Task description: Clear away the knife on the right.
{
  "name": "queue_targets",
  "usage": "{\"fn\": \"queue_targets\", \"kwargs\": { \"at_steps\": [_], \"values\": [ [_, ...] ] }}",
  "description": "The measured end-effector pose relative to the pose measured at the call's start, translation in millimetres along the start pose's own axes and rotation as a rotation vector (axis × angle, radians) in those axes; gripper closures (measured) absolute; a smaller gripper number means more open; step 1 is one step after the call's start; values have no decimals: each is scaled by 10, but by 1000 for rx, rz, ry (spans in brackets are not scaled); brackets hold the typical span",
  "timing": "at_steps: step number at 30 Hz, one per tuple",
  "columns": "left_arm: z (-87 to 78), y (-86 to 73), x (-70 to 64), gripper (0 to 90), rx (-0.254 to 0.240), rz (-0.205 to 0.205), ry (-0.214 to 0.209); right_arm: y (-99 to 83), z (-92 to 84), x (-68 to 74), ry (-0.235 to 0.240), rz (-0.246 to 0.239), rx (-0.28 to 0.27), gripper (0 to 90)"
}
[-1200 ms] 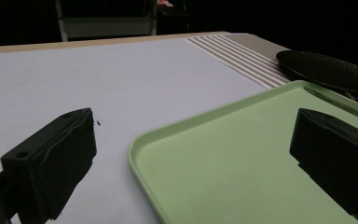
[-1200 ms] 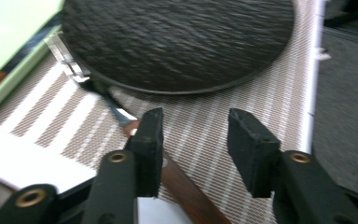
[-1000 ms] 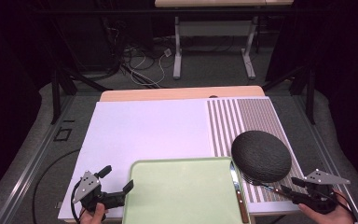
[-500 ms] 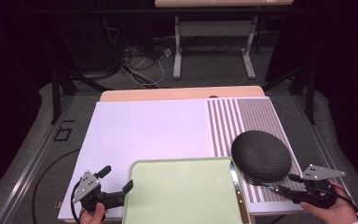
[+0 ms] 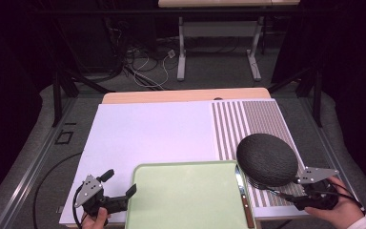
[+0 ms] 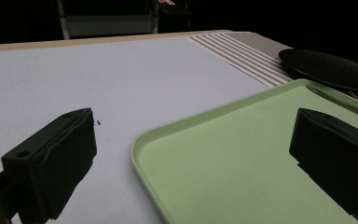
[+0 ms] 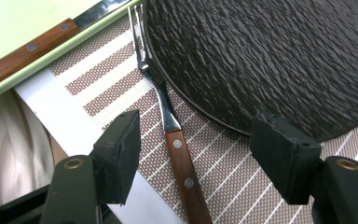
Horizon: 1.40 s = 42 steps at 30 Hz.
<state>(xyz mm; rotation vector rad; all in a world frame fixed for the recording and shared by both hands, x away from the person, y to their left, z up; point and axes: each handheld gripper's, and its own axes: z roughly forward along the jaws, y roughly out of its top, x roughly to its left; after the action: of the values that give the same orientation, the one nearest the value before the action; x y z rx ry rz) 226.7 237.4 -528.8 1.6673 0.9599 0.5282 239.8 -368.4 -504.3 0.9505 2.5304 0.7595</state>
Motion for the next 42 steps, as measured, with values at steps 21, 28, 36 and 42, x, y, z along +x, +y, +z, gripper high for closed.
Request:
{"fn": "queue_targets", "kwargs": {
  "at_steps": [21, 28, 36, 42],
  "values": [
    [3, 2, -3, 10, 2, 5, -4, 169, 220, 91, 40, -81, 166, 413],
    [6, 0, -6, 11, 0, -2, -6, 154, 242, 84, 36, -82, 178, 428],
    [6, 2, -7, 11, 0, 4, -4, 149, 227, 48, 67, -52, 196, 503],
    [7, 3, -8, 11, 1, 5, -5, 154, 254, 31, 64, -67, 228, 557]
  ]
}}
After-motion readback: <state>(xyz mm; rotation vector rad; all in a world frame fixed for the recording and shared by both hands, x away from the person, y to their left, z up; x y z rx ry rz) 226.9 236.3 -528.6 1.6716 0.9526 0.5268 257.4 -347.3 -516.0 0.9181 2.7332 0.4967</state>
